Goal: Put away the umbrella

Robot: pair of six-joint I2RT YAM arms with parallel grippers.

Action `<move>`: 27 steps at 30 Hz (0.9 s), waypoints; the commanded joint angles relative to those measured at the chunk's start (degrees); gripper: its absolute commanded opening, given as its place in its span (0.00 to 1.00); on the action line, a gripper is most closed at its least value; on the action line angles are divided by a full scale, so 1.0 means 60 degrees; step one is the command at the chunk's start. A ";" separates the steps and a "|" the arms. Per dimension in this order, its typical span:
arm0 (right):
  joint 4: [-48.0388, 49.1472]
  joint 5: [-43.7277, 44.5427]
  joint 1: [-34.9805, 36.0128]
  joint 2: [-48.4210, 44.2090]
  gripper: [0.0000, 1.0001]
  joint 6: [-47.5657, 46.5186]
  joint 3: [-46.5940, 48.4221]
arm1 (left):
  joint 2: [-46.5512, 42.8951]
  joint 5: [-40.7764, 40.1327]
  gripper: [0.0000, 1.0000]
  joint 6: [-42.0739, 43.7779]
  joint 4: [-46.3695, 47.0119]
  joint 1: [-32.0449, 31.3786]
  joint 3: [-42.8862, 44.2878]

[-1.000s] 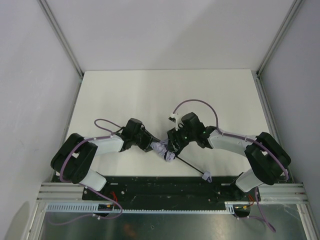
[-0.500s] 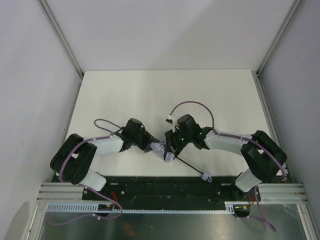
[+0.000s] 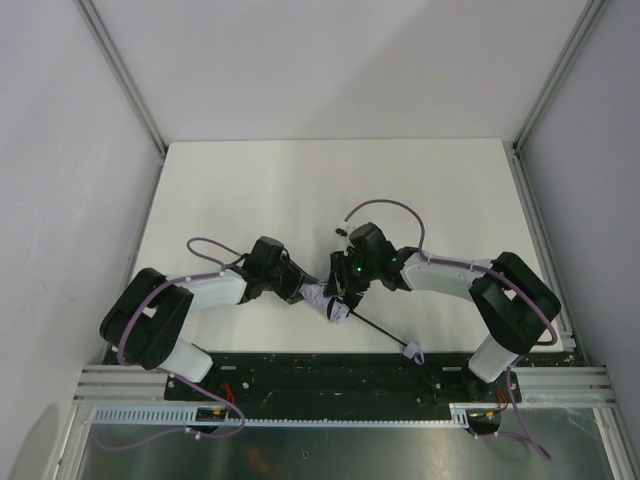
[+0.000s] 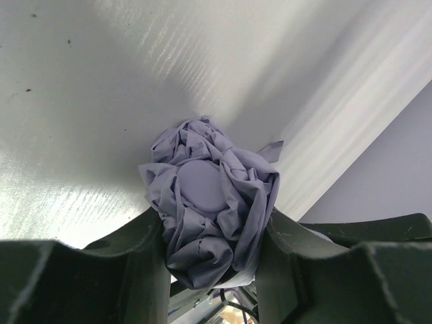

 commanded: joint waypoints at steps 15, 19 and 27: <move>0.0476 -0.1376 -0.0869 0.1594 0.55 0.0504 0.2086 | 0.0089 -0.0154 0.00 0.0463 -0.1114 -0.0321 -0.0127; 0.0742 -0.1852 -0.0850 0.1429 0.48 -0.0564 0.2160 | 0.0118 -0.0122 0.00 0.0476 -0.1116 -0.0350 -0.0131; -0.0226 -0.3903 -0.1562 0.1014 0.03 -0.2182 0.2167 | 0.0072 -0.0092 0.00 0.0525 -0.1115 -0.0357 -0.0164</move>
